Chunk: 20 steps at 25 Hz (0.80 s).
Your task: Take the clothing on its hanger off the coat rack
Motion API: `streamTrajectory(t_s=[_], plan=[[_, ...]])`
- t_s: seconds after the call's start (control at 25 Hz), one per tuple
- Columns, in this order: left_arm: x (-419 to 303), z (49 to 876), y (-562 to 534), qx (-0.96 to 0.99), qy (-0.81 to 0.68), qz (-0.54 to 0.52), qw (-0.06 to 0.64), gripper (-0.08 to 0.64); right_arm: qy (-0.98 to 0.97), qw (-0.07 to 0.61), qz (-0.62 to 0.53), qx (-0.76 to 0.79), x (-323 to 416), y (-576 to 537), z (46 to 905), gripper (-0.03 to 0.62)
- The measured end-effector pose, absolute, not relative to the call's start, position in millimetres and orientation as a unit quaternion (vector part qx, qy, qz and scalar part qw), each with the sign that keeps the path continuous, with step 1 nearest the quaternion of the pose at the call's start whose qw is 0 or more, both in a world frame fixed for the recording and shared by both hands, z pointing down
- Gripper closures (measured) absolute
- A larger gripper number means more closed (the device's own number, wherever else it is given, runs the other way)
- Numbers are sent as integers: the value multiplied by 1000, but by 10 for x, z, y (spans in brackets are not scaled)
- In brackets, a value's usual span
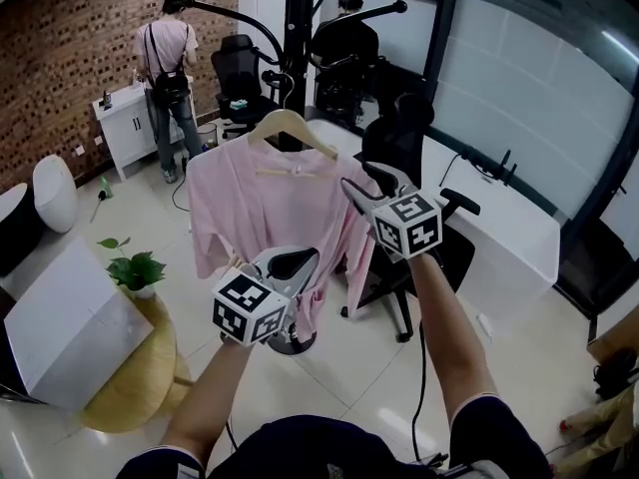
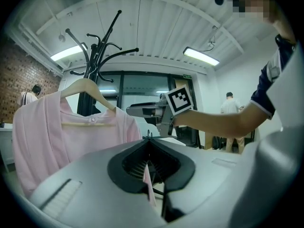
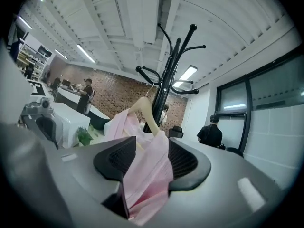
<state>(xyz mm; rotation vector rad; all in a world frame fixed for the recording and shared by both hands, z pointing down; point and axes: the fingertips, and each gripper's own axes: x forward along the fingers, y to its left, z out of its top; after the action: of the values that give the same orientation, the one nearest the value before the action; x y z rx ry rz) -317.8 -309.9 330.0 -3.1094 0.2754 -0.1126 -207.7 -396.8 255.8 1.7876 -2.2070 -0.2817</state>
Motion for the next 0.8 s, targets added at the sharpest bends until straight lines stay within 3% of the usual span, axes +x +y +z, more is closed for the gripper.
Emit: streamTrajectory(t_s=[0.2, 0.48, 0.64, 0.8], plan=[[-3150, 3322, -3174, -995, 98, -36, 5, 548, -762, 200, -110, 606, -1912, -4297, 2569, 307], [-3240, 3340, -3315, -992, 119, -38, 6, 548, -773, 264, -97, 568, -1945, -4719, 2741, 307], [-3340, 3377, -3384, -990, 136, -41, 0, 548, -773, 290, -94, 556, -1945, -4833, 2865, 391], [-3442, 3418, -3449, -988, 147, -44, -6, 548, -767, 306, -111, 553, -1973, -4884, 2923, 515]])
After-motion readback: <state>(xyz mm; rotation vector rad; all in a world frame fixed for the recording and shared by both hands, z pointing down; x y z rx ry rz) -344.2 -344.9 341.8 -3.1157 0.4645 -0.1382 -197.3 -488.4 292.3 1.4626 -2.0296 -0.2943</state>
